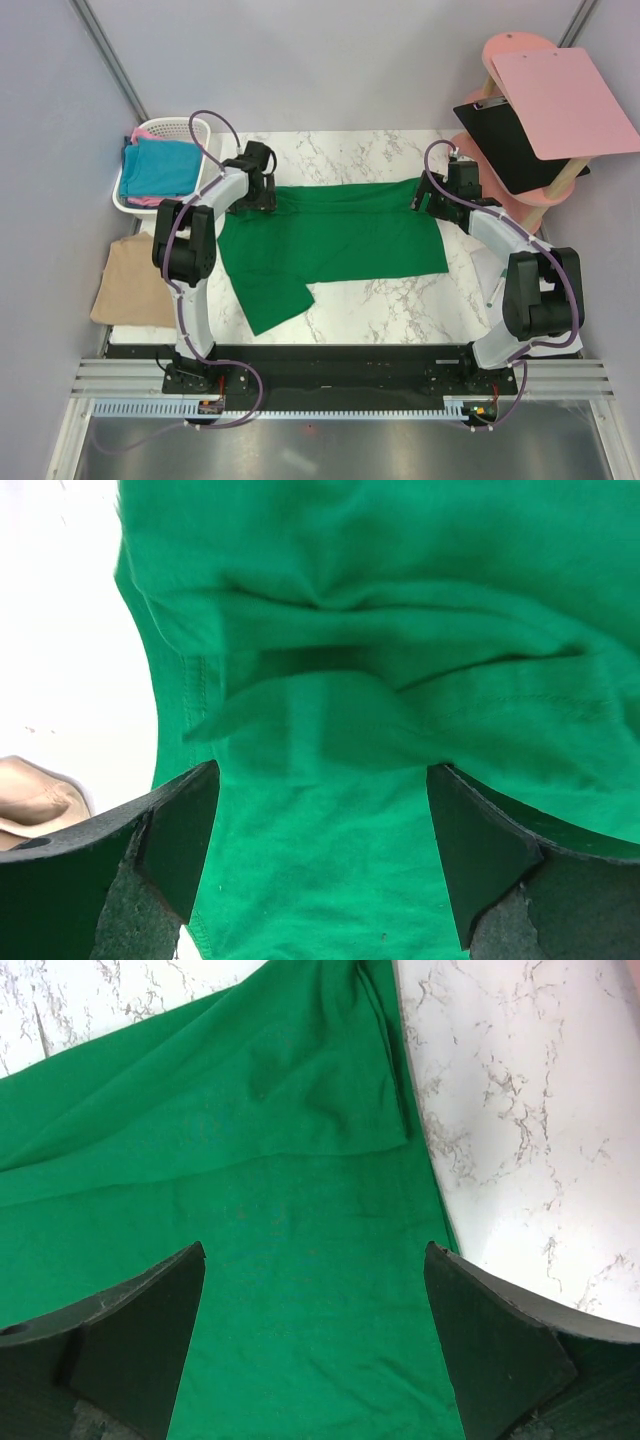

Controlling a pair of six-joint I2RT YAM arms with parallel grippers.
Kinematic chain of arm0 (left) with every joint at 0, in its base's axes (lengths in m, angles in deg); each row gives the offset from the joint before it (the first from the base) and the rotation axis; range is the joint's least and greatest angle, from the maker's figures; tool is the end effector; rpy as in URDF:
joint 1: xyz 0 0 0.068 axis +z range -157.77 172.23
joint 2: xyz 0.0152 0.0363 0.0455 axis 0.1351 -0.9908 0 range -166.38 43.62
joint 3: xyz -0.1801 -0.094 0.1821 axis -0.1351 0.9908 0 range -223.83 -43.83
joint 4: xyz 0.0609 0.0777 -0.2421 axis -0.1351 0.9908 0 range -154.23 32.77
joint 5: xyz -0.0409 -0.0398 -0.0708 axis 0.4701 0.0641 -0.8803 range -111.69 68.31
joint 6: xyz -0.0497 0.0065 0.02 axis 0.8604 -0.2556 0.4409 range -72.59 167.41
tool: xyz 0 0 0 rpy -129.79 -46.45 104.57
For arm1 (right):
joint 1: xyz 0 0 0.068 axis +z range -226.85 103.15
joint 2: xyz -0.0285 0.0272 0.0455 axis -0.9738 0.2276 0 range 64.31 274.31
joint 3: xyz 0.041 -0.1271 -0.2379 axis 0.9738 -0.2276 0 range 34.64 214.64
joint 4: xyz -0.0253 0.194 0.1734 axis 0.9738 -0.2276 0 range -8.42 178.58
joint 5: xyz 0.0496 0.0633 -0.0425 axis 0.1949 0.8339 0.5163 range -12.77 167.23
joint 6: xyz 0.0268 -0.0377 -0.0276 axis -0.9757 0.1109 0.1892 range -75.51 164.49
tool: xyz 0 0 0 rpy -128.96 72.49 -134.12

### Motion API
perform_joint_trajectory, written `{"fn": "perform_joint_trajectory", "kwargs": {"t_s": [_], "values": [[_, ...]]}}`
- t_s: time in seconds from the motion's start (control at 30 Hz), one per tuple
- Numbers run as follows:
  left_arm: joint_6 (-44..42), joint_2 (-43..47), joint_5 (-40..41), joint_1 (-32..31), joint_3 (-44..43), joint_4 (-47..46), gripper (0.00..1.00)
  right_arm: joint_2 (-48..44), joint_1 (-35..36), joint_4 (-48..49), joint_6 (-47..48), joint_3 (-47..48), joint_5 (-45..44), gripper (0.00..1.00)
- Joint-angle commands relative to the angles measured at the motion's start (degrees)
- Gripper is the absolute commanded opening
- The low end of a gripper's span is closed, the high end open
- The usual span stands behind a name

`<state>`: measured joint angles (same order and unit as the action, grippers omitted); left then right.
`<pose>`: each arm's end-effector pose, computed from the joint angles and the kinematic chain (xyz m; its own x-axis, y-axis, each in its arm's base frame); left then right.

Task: Fold and stack the t-shirts
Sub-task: Fold the flattened tshirt in 1/3 of the way

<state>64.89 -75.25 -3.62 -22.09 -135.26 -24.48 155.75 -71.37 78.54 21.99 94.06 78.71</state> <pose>0.4235 -0.0968 0.1856 -0.8875 -0.0681 -0.4557 -0.1550 0.9755 0.1562 0.3459 0.0340 0.2250 -0.6599 0.3211 -0.6793 0.1496 0.9421 0.3001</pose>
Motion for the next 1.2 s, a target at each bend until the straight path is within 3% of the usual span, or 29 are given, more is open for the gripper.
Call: {"fn": "perform_joint_trajectory", "kwargs": {"t_s": [0.0,0.2,0.4,0.63,0.77,1.0,1.17], "values": [[-0.6,1.09,1.71,0.0,-3.48,-1.78,0.91,-1.35,0.15,1.25,0.27,0.0,1.43,0.97],[0.27,3.02,2.24,-0.09,-2.43,-2.48,0.91,-0.39,0.24,1.17,0.44,0.44,1.86,0.97],[-0.86,7.16,-3.12,-0.17,0.91,-6.78,0.89,1.28,0.15,1.87,0.09,0.52,1.95,0.97],[-3.06,4.35,-6.64,-3.24,-3.12,-8.9,0.84,3.3,0.41,2.66,0.09,0.08,3.01,0.97],[-2.54,0.4,-5.41,-4.13,-6.12,-7.49,0.74,3.83,0.33,2.66,0.44,0.0,3.45,0.97],[-1.74,-3.9,-5.58,-4.39,-9.63,-7.32,0.73,3.92,0.41,2.66,0.97,-0.18,3.88,0.97],[-1.04,-6.46,-5.58,-4.92,-12.09,-6.88,0.67,4.01,0.33,2.84,1.06,-0.71,4.06,0.97]]}}
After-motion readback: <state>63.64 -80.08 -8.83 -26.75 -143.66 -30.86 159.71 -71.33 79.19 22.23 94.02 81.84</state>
